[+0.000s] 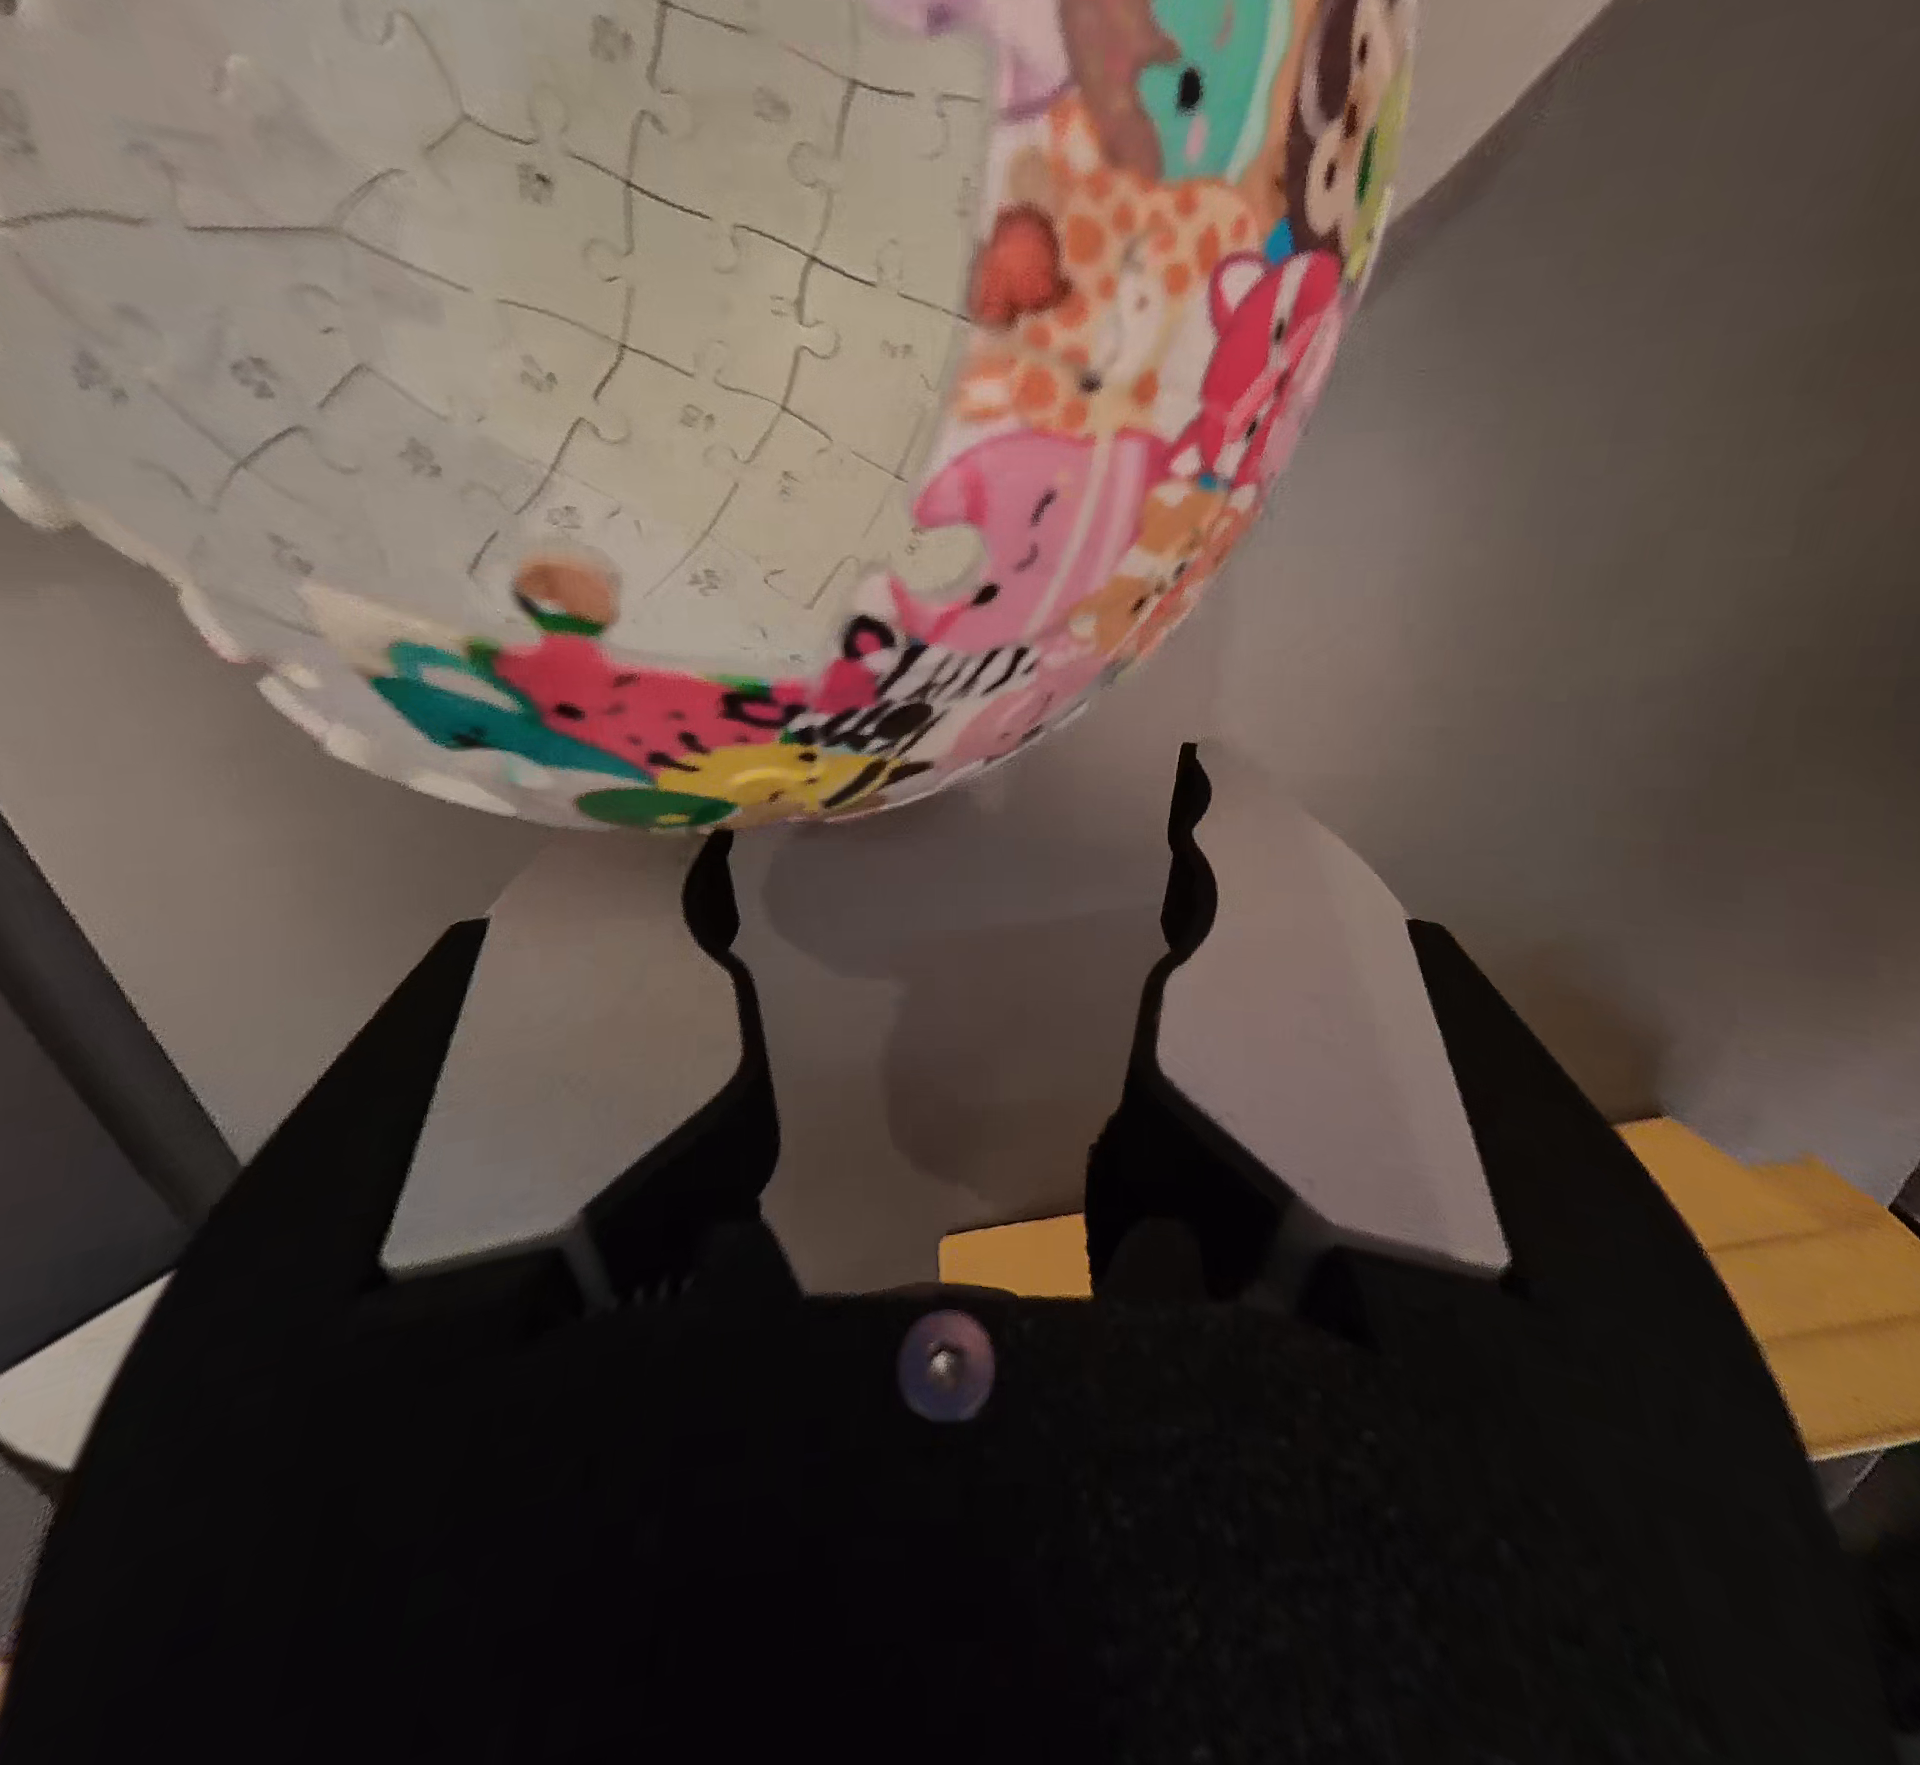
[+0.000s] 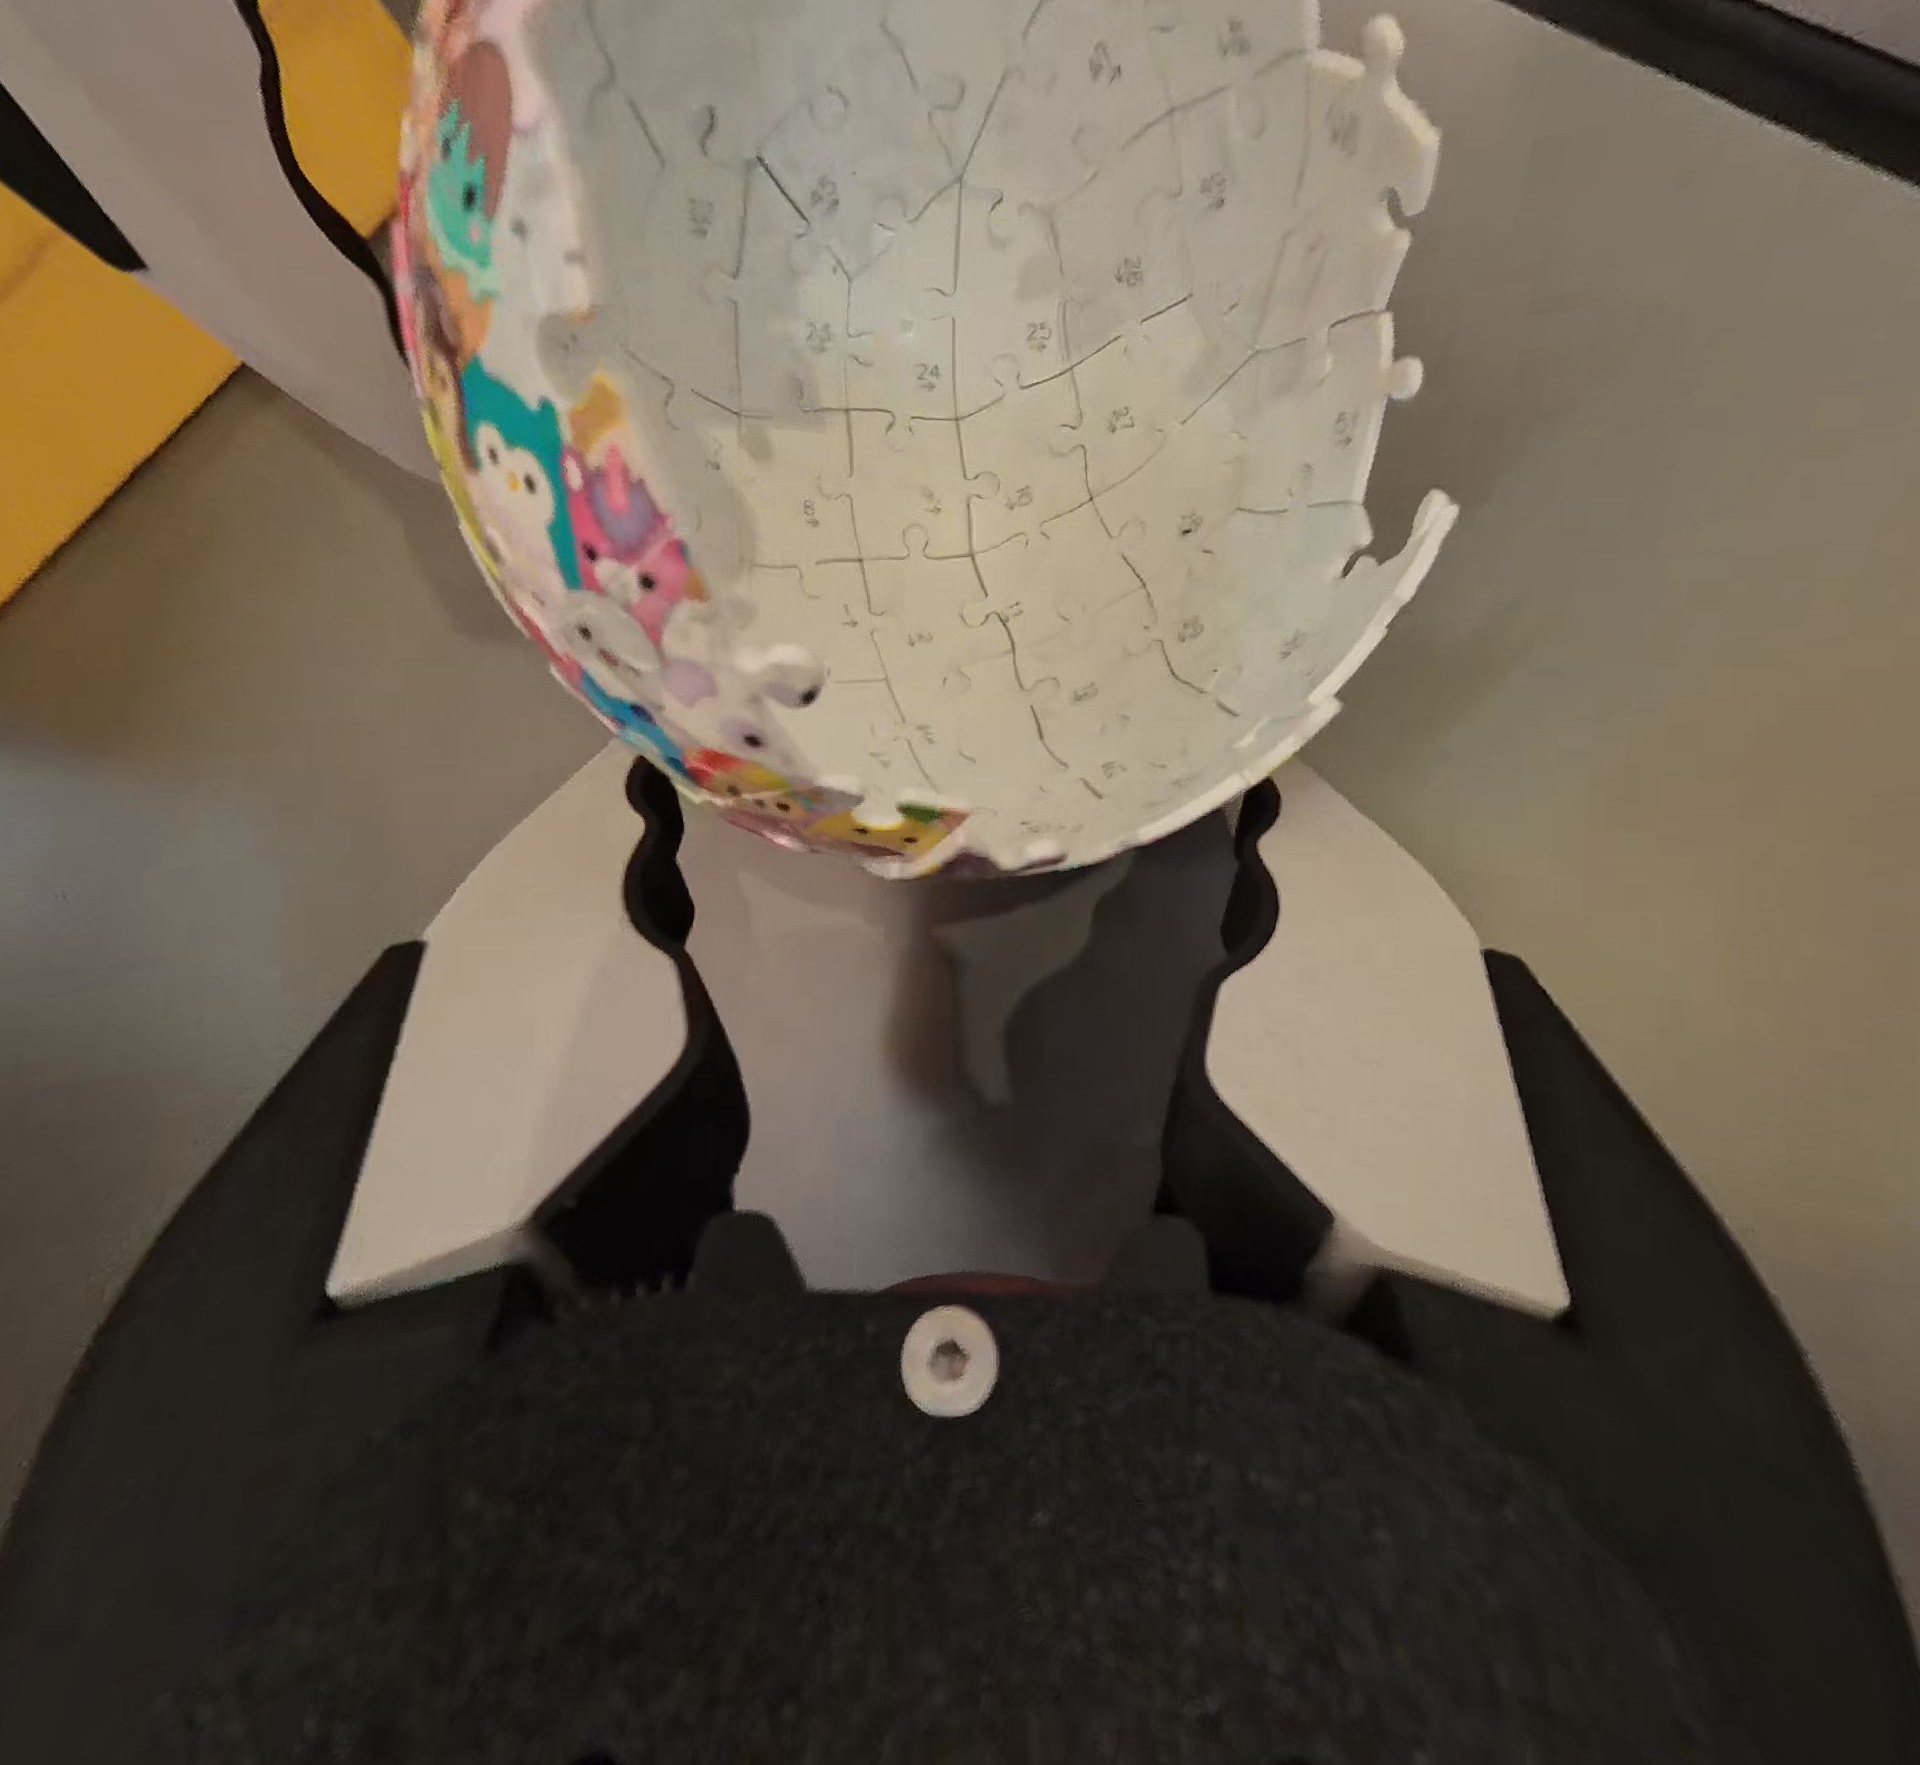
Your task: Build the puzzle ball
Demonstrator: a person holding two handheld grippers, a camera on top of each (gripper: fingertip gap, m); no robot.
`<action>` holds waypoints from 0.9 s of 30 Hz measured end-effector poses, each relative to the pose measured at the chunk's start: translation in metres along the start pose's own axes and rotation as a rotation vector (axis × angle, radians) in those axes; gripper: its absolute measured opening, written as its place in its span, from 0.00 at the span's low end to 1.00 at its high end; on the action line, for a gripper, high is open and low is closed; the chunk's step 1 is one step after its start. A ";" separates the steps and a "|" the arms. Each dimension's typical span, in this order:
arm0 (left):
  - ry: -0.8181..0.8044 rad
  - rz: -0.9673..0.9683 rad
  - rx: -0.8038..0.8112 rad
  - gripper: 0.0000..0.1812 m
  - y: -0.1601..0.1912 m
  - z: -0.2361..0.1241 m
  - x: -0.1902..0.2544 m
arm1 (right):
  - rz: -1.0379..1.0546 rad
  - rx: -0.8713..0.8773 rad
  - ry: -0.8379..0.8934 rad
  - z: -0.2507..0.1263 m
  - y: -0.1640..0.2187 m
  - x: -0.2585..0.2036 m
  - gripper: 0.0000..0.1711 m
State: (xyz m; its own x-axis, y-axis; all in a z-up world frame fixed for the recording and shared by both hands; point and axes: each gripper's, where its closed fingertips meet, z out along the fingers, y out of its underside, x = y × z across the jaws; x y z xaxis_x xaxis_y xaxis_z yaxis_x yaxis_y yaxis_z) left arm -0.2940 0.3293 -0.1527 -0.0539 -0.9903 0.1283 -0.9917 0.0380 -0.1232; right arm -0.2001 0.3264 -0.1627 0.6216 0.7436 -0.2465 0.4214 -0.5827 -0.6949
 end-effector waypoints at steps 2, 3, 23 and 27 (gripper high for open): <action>-0.014 -0.010 0.018 0.44 0.001 0.000 0.004 | -0.054 -0.019 -0.020 0.000 0.000 0.002 0.59; -0.017 -0.016 0.025 0.45 0.002 0.000 0.006 | -0.077 -0.029 -0.032 0.001 -0.001 0.003 0.60; 0.016 -0.140 0.141 0.49 -0.007 0.019 -0.014 | 0.011 -0.036 -0.118 -0.002 0.006 -0.004 0.59; -0.020 -0.113 0.154 0.50 -0.014 0.018 -0.008 | 0.013 -0.023 -0.105 -0.002 0.002 0.002 0.59</action>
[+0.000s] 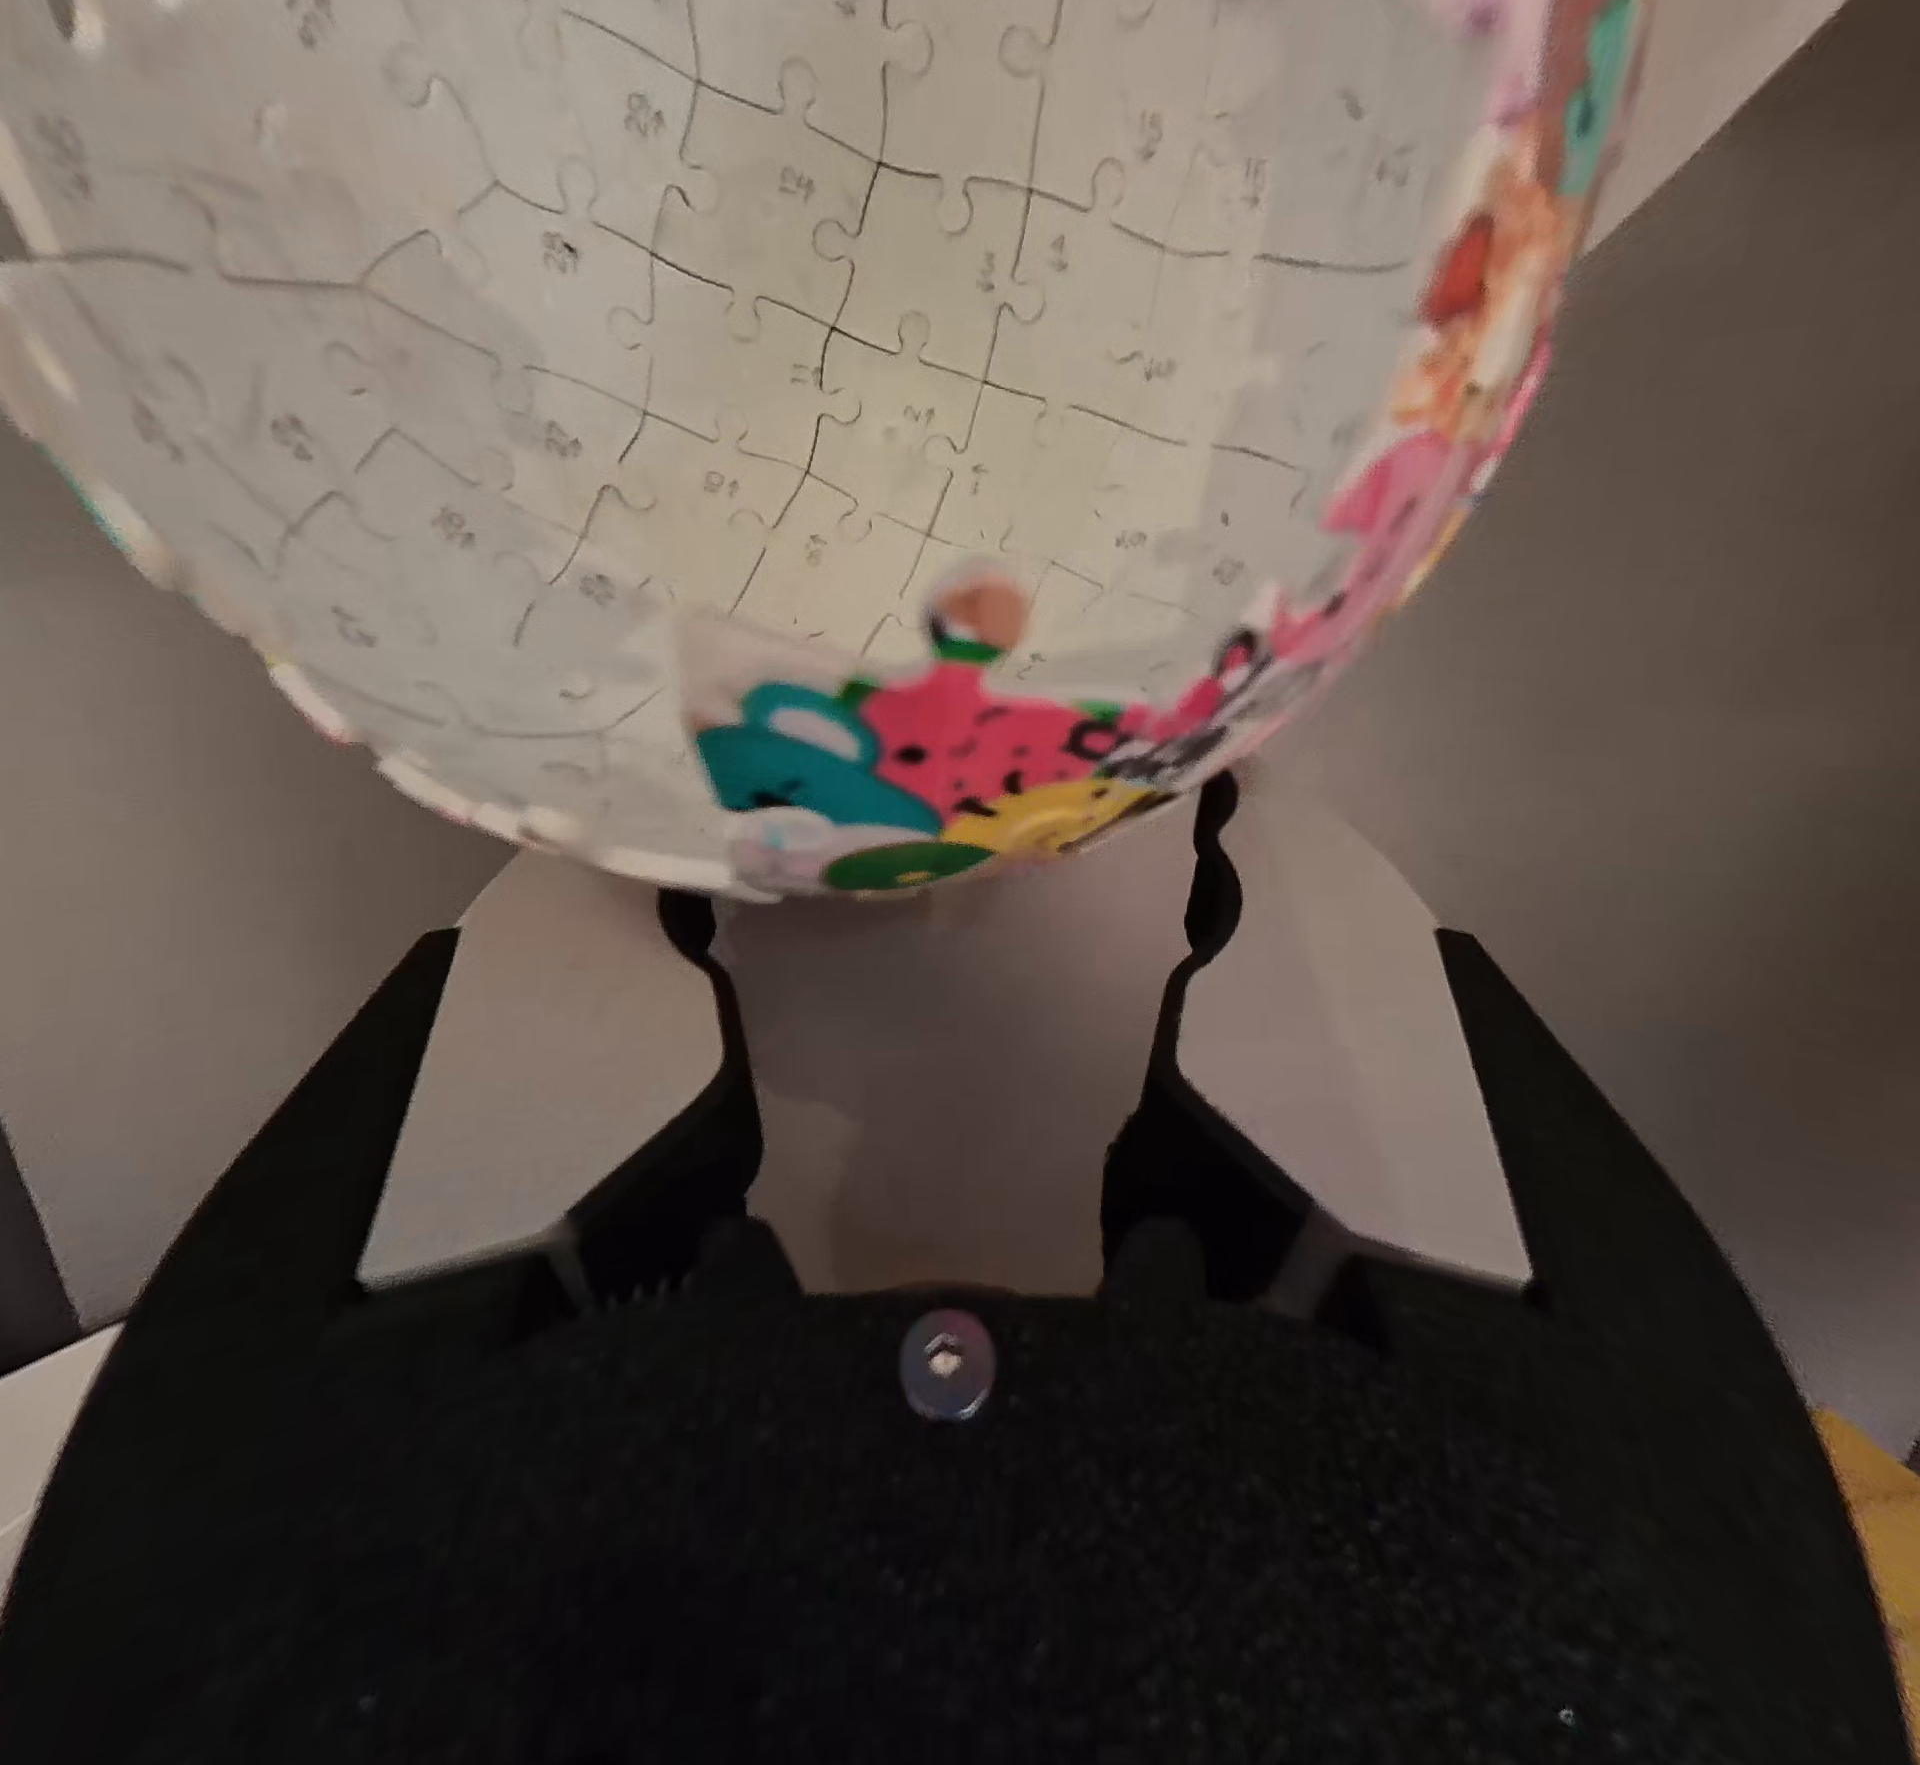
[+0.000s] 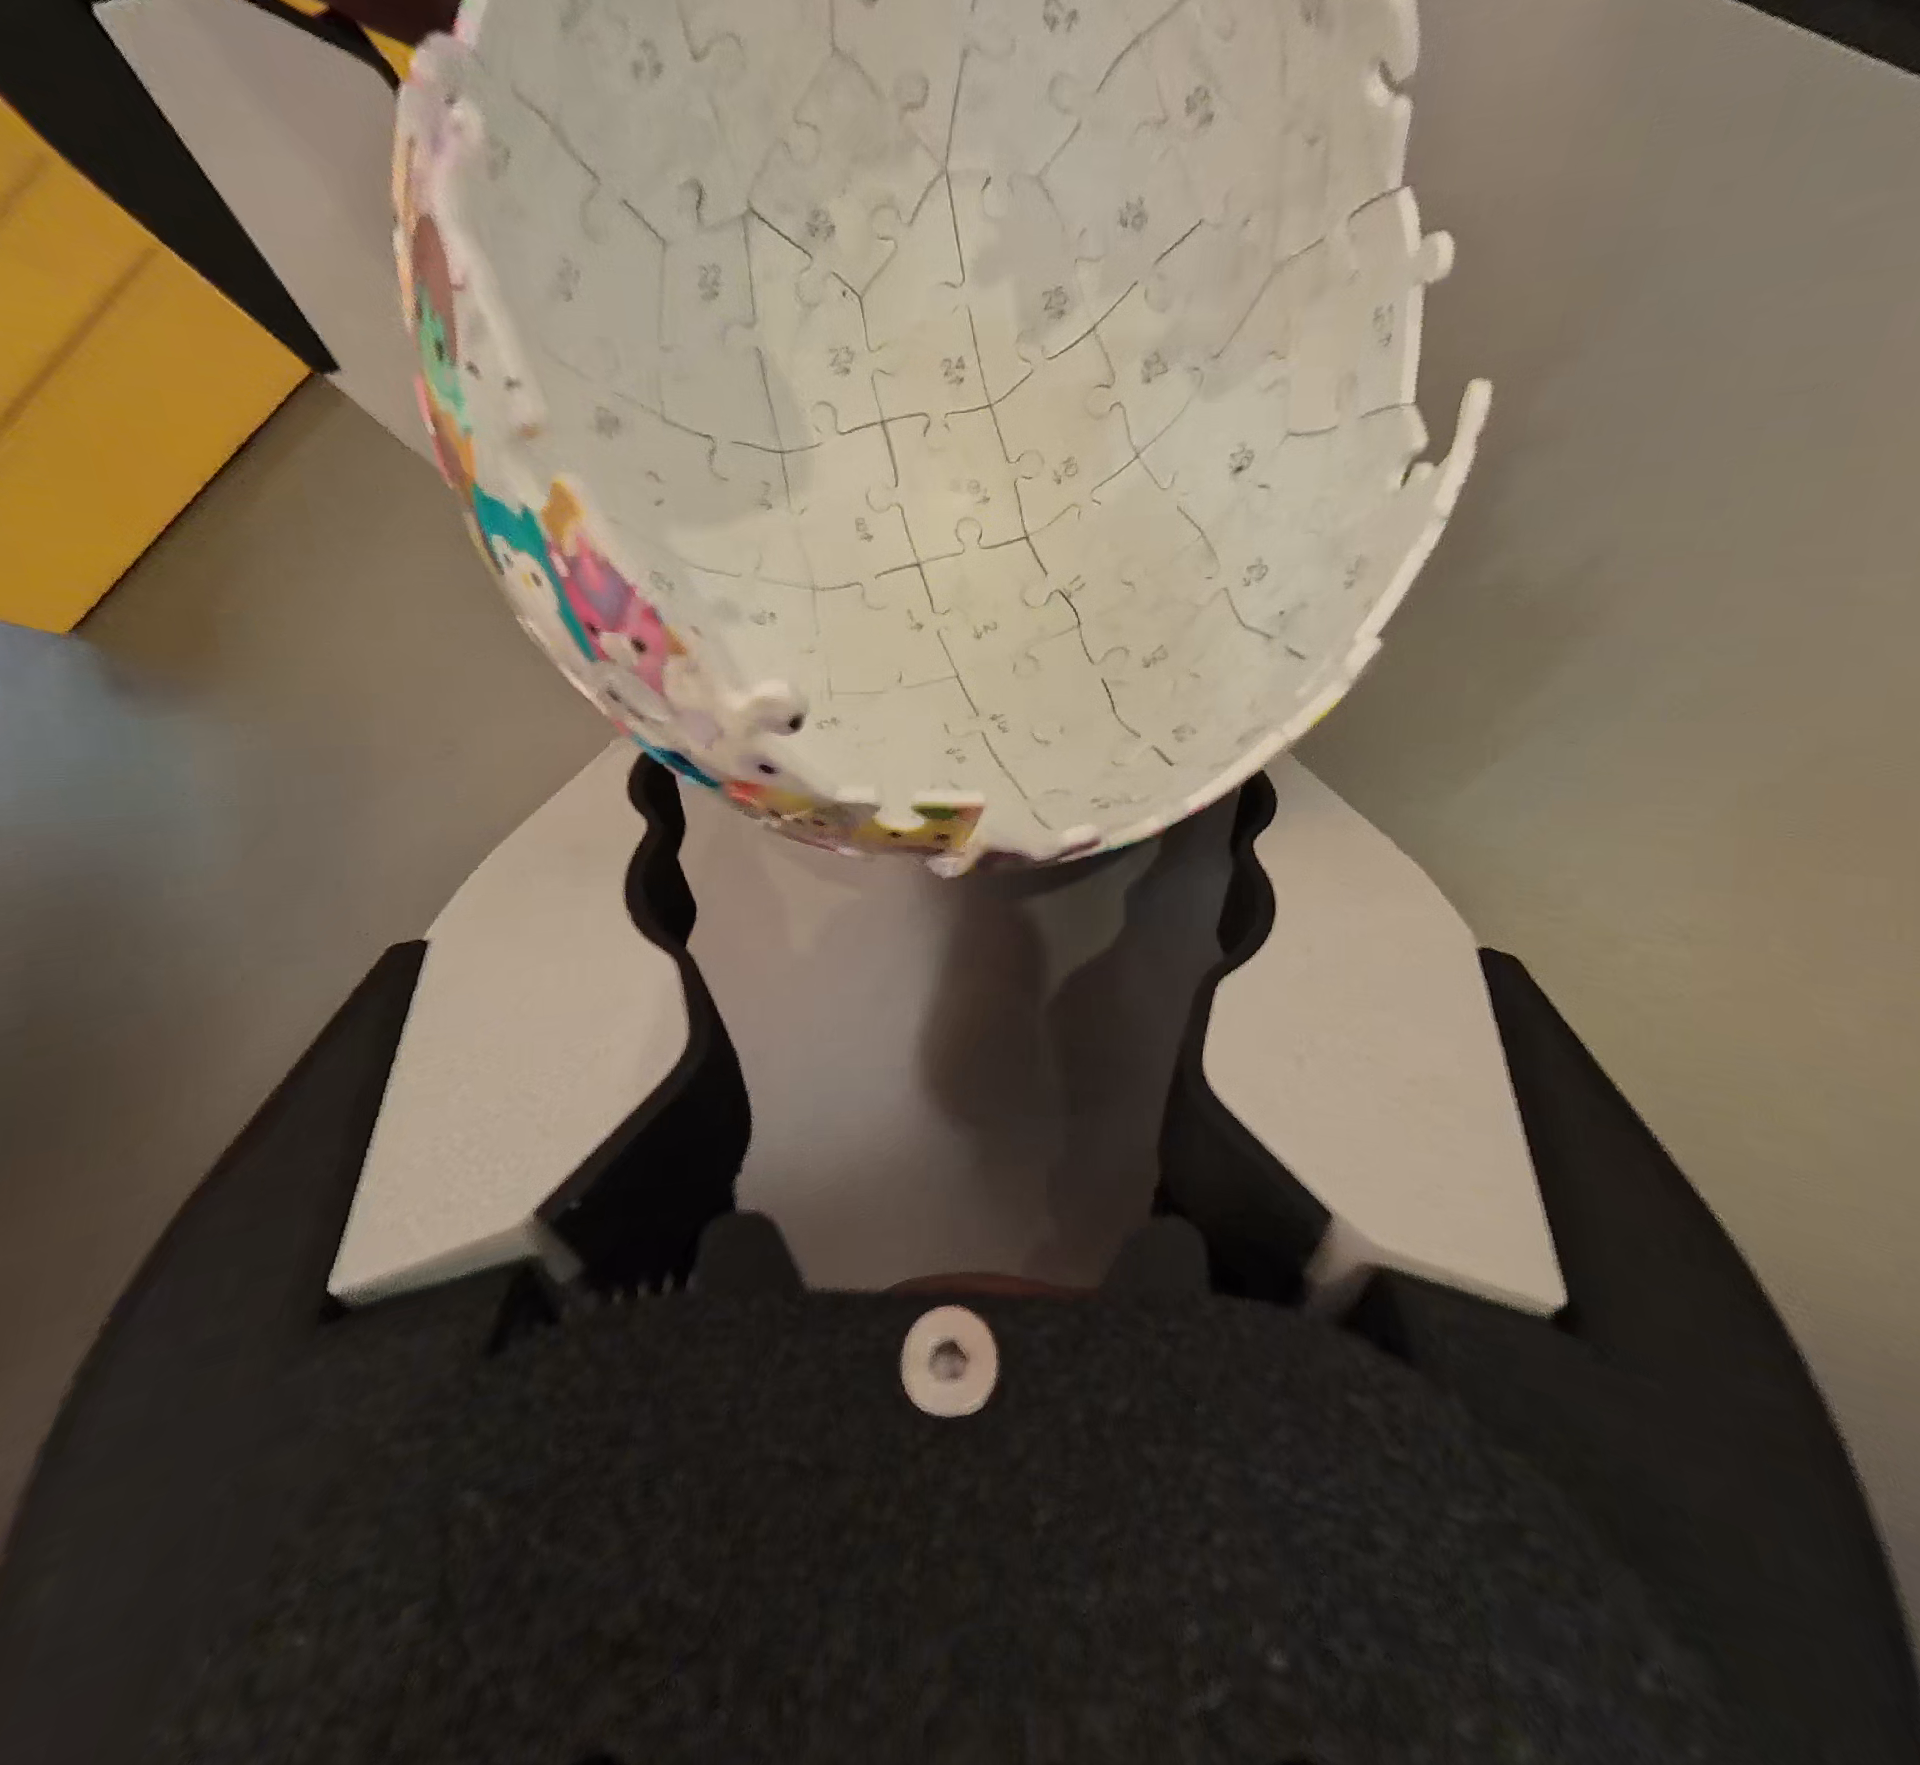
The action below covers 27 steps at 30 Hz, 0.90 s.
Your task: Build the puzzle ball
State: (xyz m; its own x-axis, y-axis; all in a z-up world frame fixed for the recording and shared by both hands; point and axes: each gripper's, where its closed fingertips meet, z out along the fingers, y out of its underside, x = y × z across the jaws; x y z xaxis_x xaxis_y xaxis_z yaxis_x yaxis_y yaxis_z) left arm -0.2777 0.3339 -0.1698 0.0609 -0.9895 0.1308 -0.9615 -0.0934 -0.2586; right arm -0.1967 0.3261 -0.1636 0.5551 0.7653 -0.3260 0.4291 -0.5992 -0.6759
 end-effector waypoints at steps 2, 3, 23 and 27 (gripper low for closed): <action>-0.033 0.016 -0.014 0.51 0.002 0.001 0.001 | -0.008 0.002 -0.006 0.000 0.000 0.000 0.58; -0.047 0.020 -0.019 0.52 0.002 0.001 0.001 | -0.019 0.000 -0.005 0.000 0.000 0.001 0.58; -0.165 -0.097 0.066 0.50 0.006 0.005 0.010 | -0.533 -0.252 0.066 0.007 -0.004 0.029 0.60; -0.157 -0.119 0.094 0.50 0.003 0.005 0.016 | -0.441 -0.213 0.054 -0.002 -0.001 0.029 0.60</action>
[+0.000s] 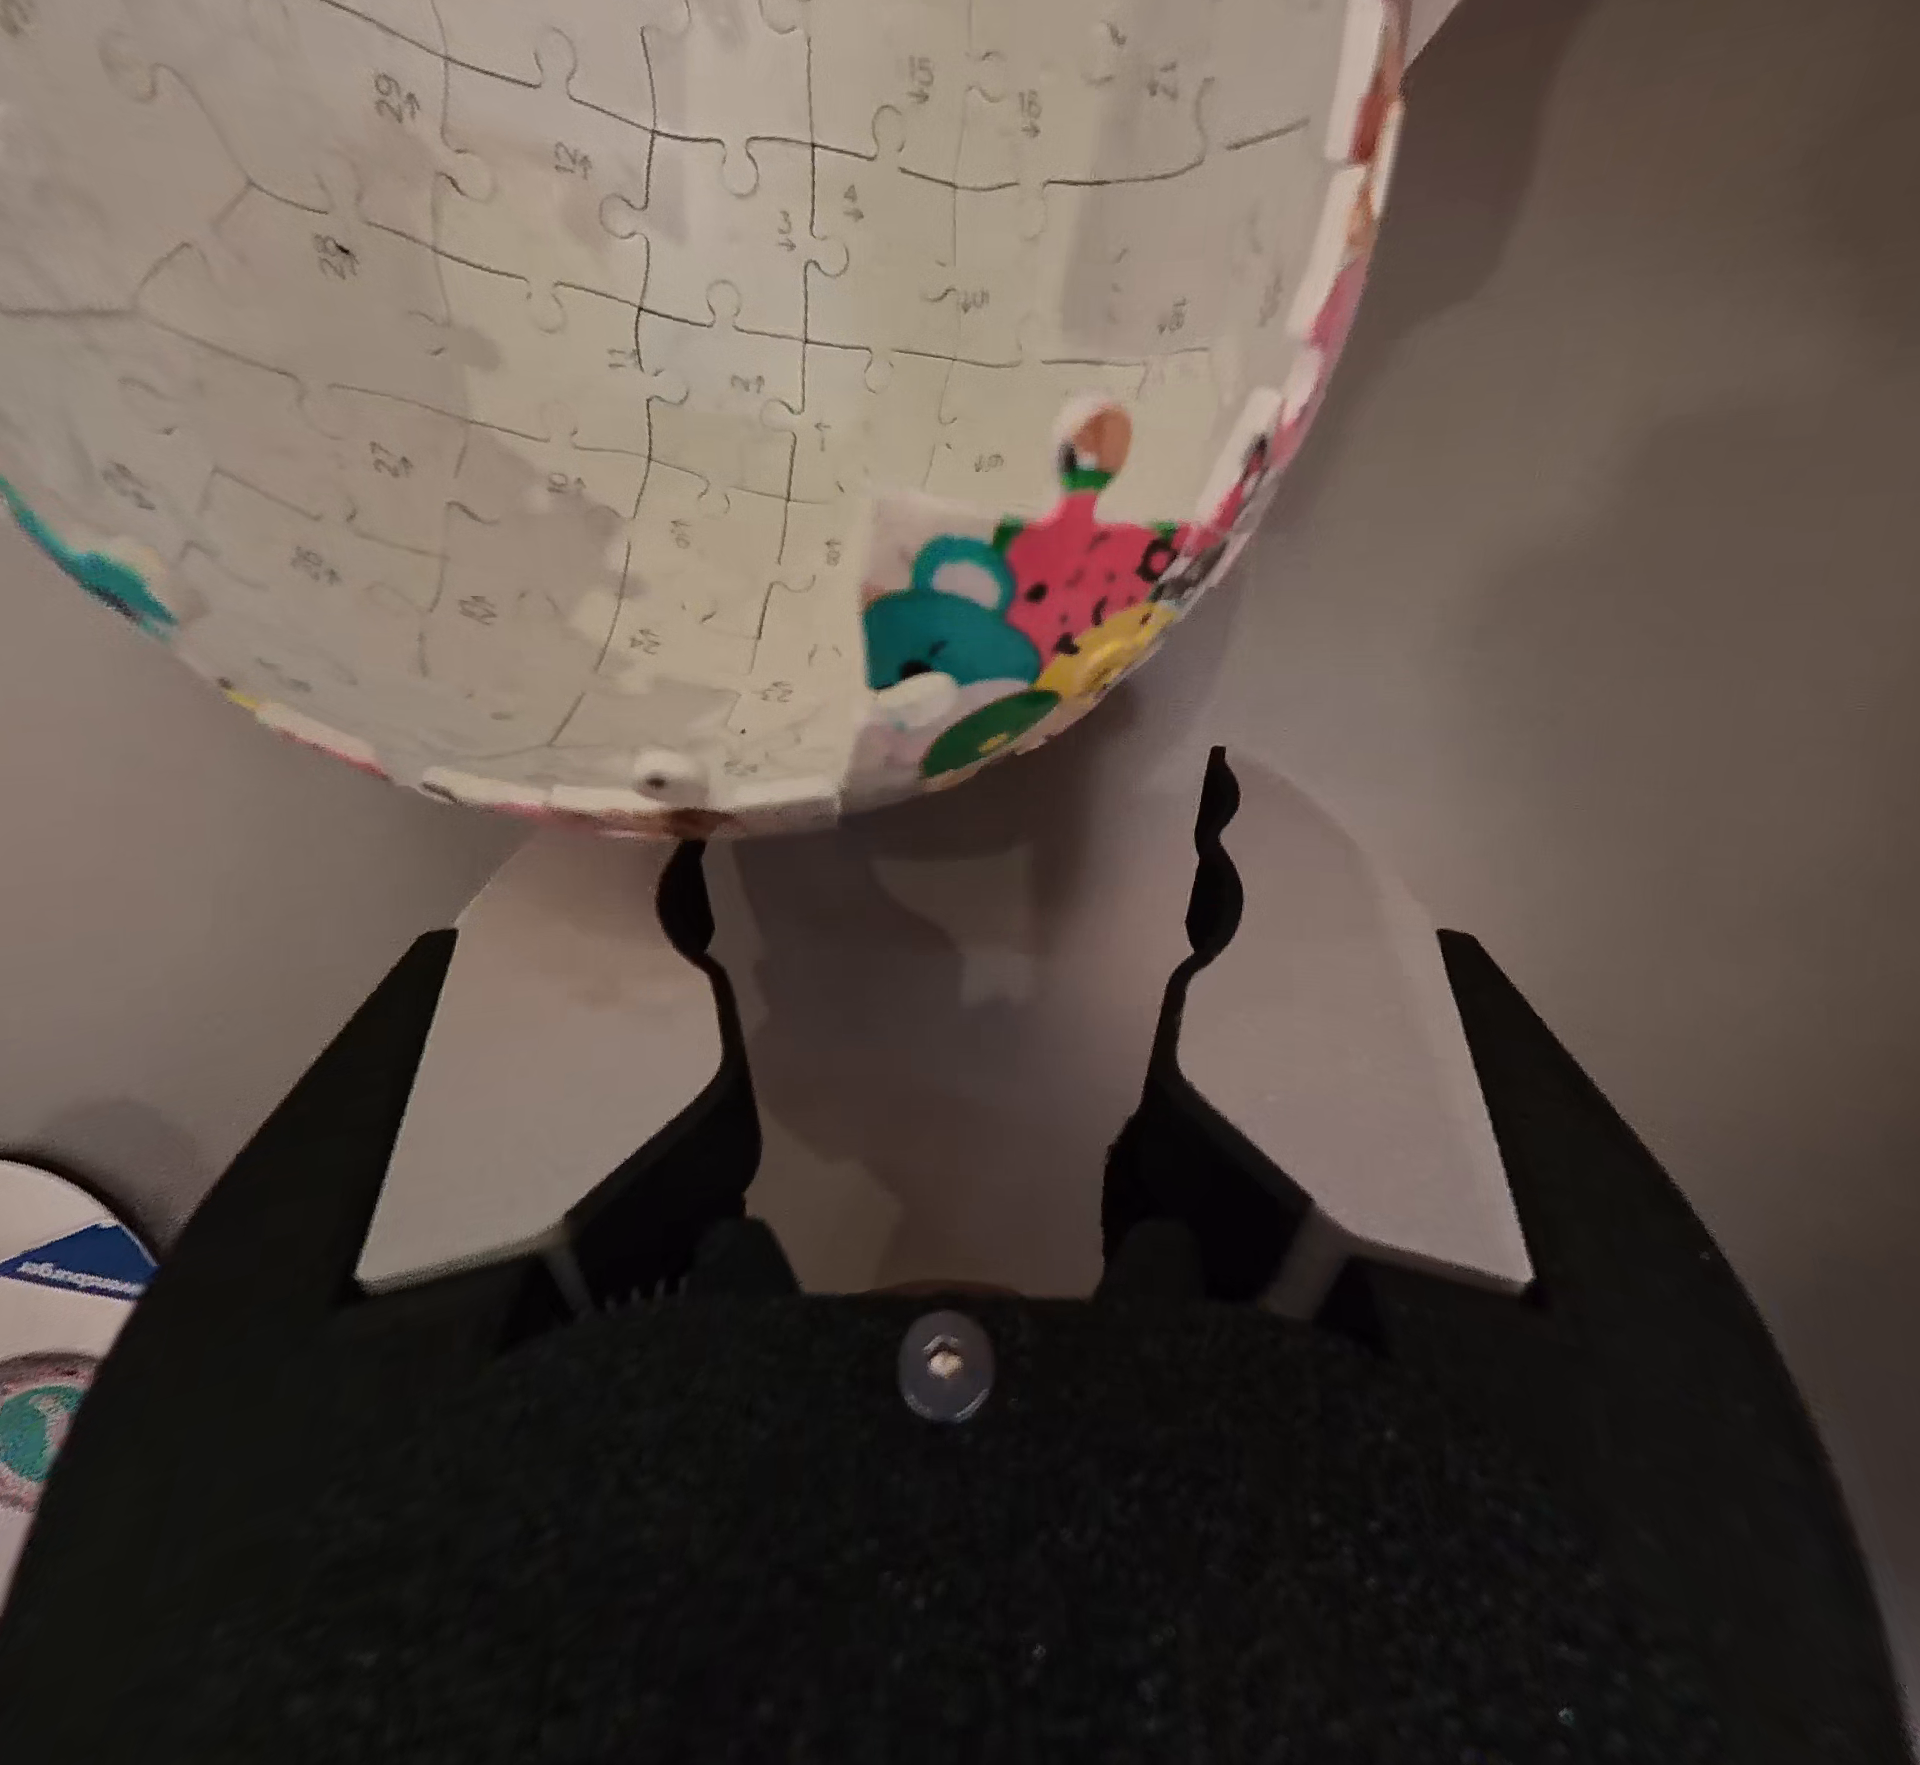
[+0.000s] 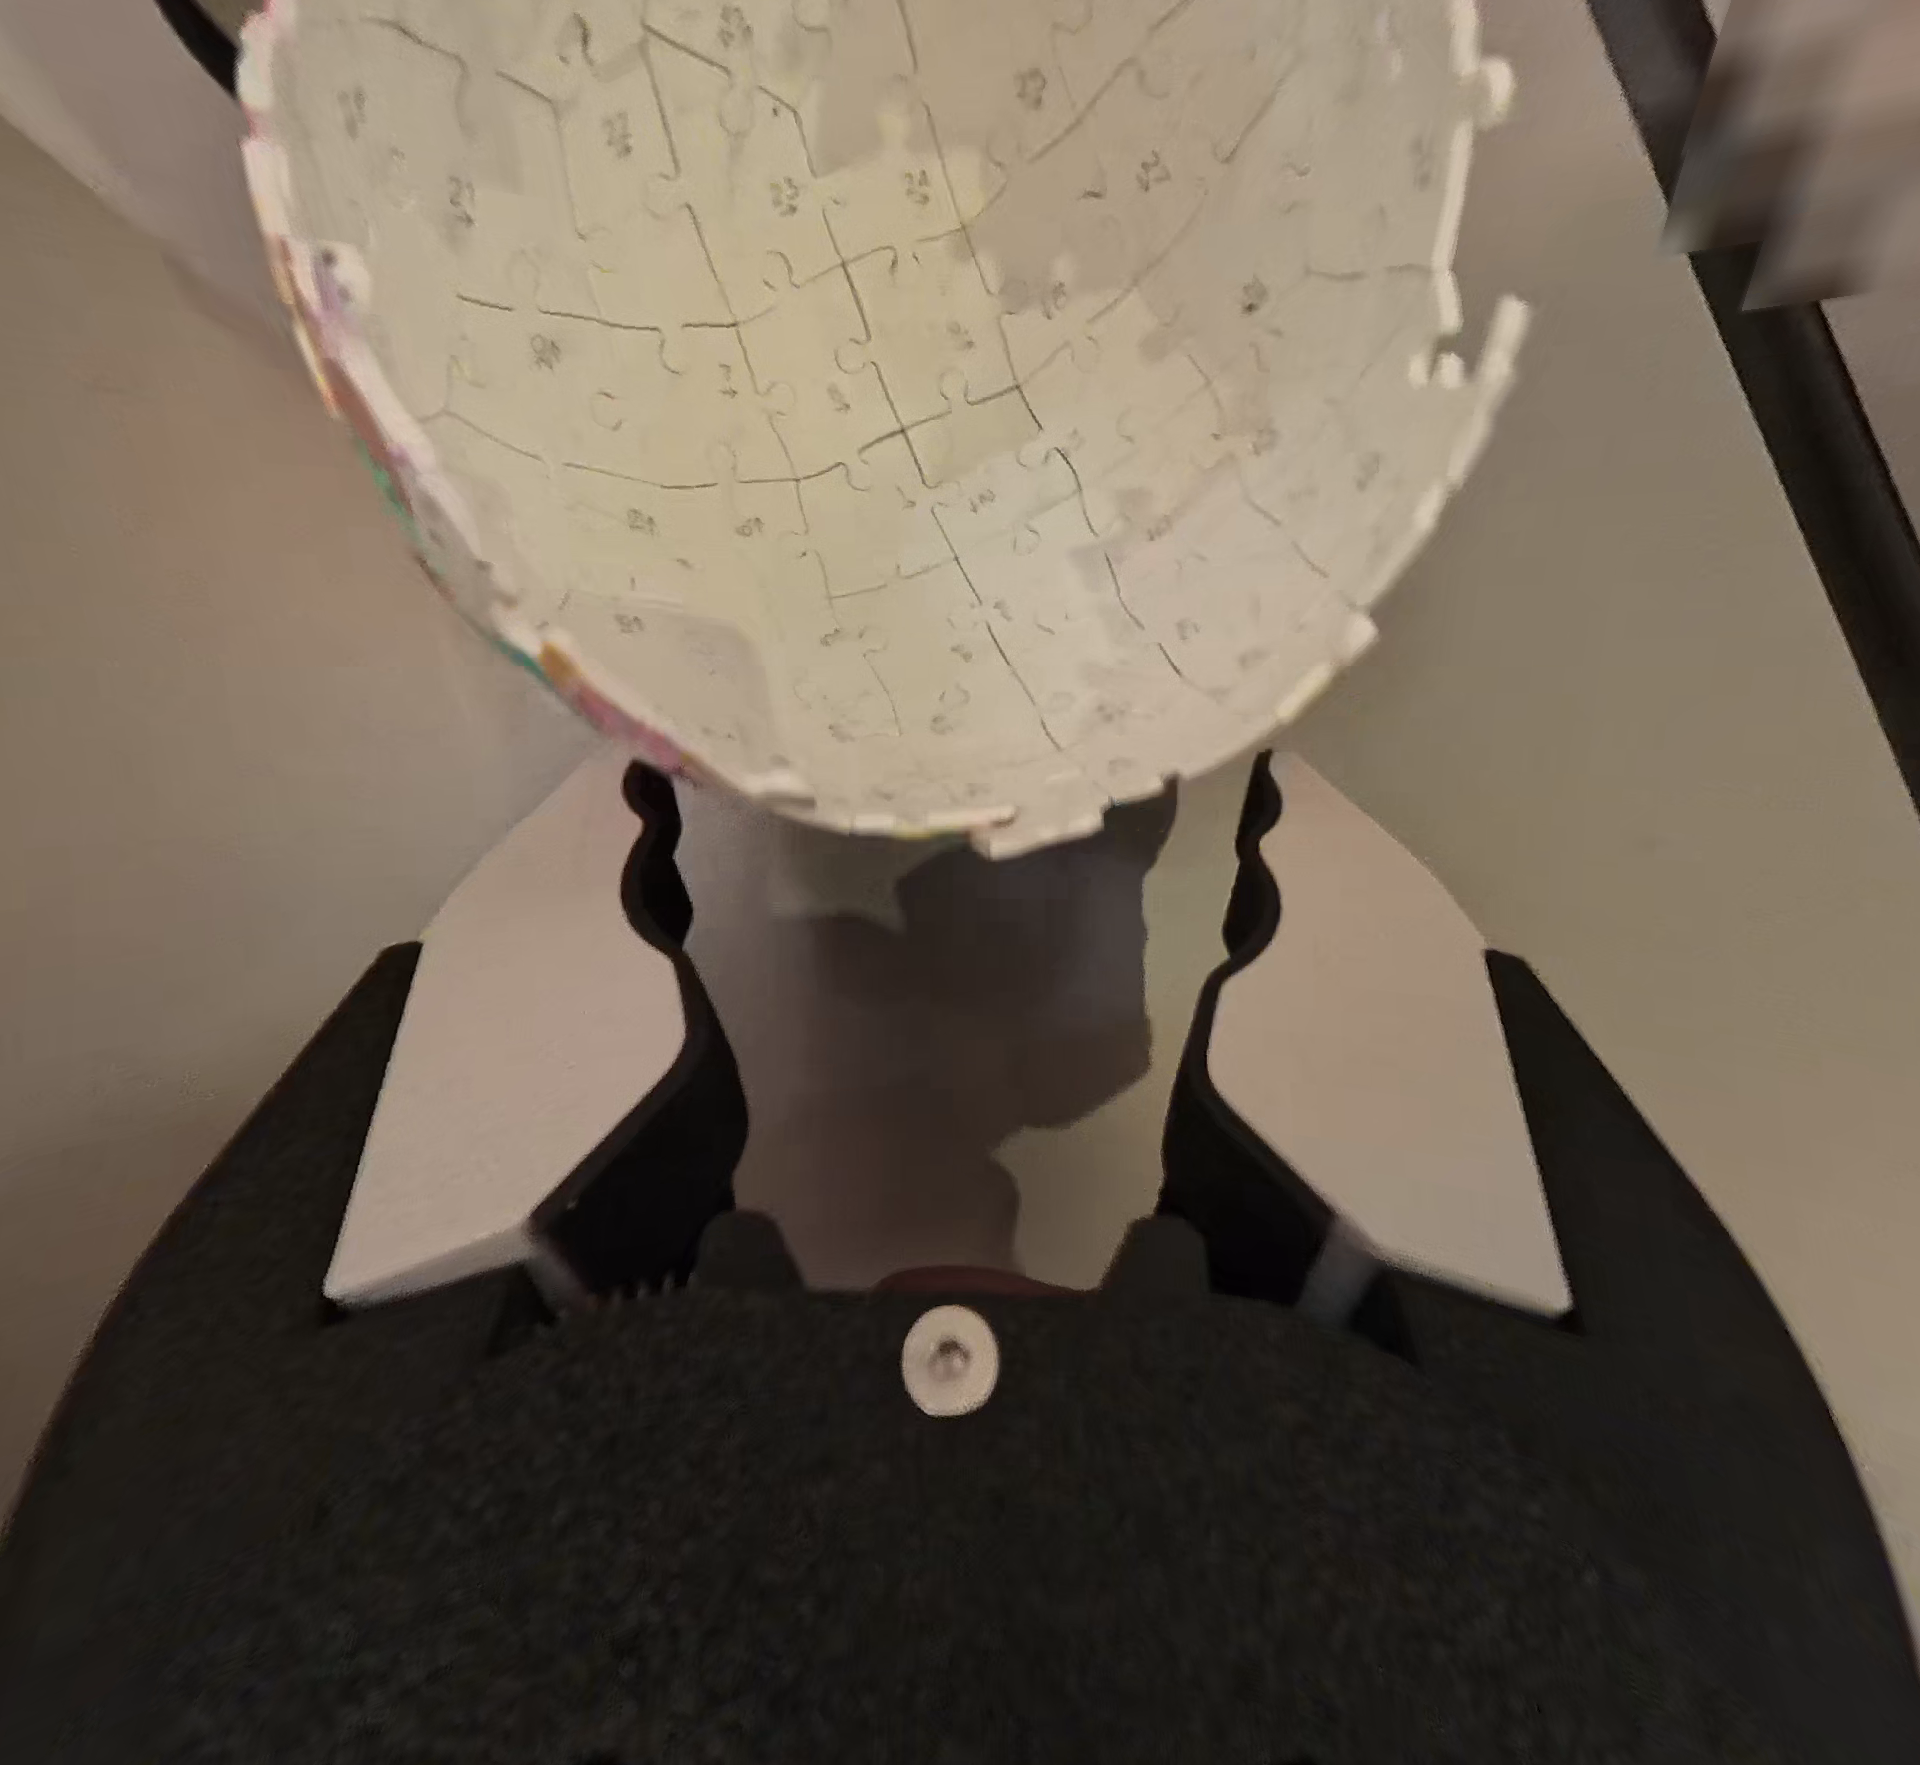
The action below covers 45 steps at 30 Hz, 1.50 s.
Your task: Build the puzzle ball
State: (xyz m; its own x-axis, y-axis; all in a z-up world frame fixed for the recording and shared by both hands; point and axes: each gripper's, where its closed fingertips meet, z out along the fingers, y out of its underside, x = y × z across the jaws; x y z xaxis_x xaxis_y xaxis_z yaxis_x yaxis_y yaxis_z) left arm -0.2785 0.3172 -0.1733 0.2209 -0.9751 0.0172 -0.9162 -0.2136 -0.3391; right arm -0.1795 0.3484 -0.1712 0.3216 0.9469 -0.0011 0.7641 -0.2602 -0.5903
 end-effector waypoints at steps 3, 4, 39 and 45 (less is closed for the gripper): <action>0.004 -0.014 0.006 0.50 0.000 -0.001 0.005 | 0.102 0.071 0.020 -0.017 0.002 -0.001 0.60; 0.001 -0.018 0.000 0.49 0.001 -0.002 0.007 | 0.134 0.082 0.050 -0.023 0.005 0.000 0.59; -0.205 -0.444 0.498 0.48 -0.015 0.015 0.017 | 0.237 0.290 -0.067 -0.001 0.005 -0.021 0.47; -0.091 -0.418 0.494 0.48 -0.024 0.022 0.013 | 0.186 0.228 -0.112 0.015 -0.003 -0.015 0.50</action>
